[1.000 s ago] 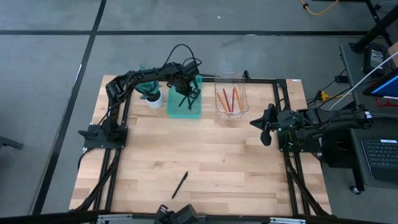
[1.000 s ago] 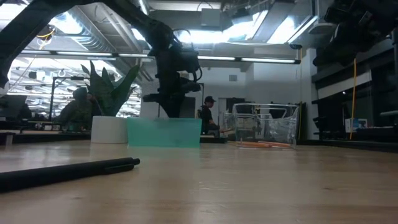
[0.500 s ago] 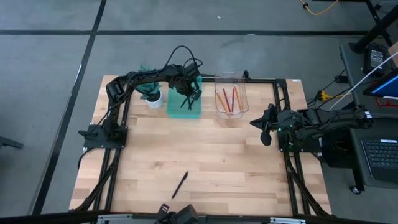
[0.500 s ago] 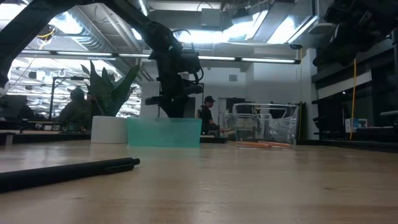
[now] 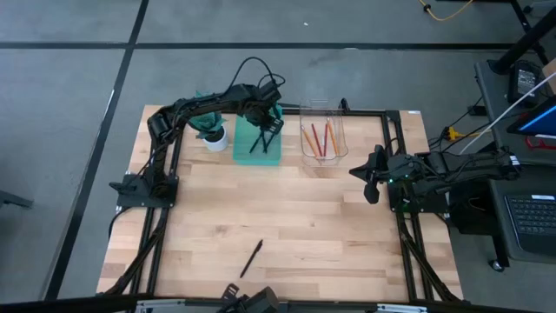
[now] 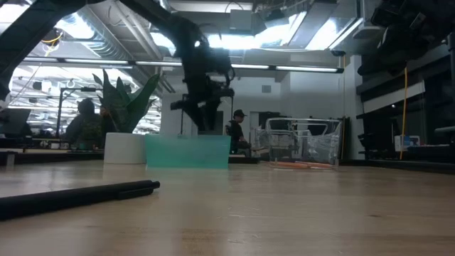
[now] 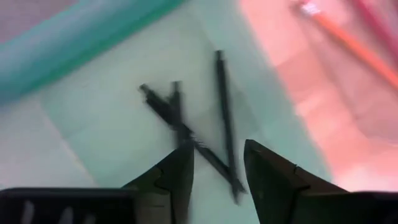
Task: Sort pens & pencils
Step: Put the black pen into the green bin
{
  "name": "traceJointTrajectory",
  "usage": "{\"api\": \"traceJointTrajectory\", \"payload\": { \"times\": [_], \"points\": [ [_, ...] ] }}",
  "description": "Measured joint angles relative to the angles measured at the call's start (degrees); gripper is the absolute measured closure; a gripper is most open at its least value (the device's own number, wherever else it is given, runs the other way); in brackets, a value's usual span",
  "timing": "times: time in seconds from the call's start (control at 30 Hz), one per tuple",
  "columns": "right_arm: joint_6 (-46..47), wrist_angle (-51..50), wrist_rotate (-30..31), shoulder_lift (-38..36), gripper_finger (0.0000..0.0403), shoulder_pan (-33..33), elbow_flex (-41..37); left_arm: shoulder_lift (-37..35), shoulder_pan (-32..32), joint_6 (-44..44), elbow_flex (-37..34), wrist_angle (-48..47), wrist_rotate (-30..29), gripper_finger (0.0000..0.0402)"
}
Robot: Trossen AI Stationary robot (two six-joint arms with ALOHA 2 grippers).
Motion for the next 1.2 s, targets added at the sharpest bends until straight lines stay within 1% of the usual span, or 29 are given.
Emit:
{"api": "traceJointTrajectory", "payload": {
  "times": [0.1, 0.17, 0.27, 0.4, 0.5, 0.67, 0.83, 0.9, 0.97, 1.03, 1.2],
  "points": [
    [0.01, -0.29, 0.00, 0.00, 0.0382, 0.01, 0.00, -0.03, -1.05, 0.23, 4.98, -6.60, 3.89, 0.0267],
    [0.01, -0.44, 0.00, 0.00, 0.0382, 0.01, 0.00, -0.04, -2.40, 1.82, 8.18, -10.28, 5.10, 0.0268],
    [-0.04, -0.44, 0.00, 0.01, 0.0382, 0.01, 0.00, -0.05, -4.88, 4.68, 11.78, -14.34, 4.92, 0.0269],
    [0.01, -0.44, 0.00, 0.01, 0.0382, 0.01, 0.00, -0.10, -8.30, 7.64, 15.42, -16.57, 4.61, 0.0269],
    [0.20, -0.49, -0.01, -0.01, 0.0382, 0.01, 0.00, -0.10, -11.11, 9.99, 16.00, -17.89, 4.56, 0.0269],
    [0.20, -0.51, -0.02, 0.01, 0.0382, 0.01, 0.00, -0.10, -15.61, 10.33, 16.07, -22.20, 4.49, 0.0269],
    [0.20, -0.51, -0.02, 0.01, 0.0382, 0.01, 0.00, -0.10, -20.23, 10.29, 16.08, -24.53, 1.83, 0.0269],
    [0.20, -0.51, -0.02, 0.01, 0.0382, -0.01, 0.00, -0.48, -22.40, 10.29, 16.07, -26.83, 1.49, 0.0269],
    [0.23, -0.49, -0.02, 0.01, 0.0382, 0.01, 0.00, -0.78, -24.64, 10.26, 16.09, -28.48, -0.19, 0.0269],
    [1.48, -0.49, -0.02, 0.01, 0.0382, 0.01, 0.00, -0.72, -26.98, 9.46, 16.08, -31.40, -1.67, 0.0269],
    [5.74, -0.49, -0.11, 0.01, 0.0382, -0.01, 0.00, -0.71, -32.79, 4.81, 16.03, -34.84, -1.91, 0.0269]
  ]
}}
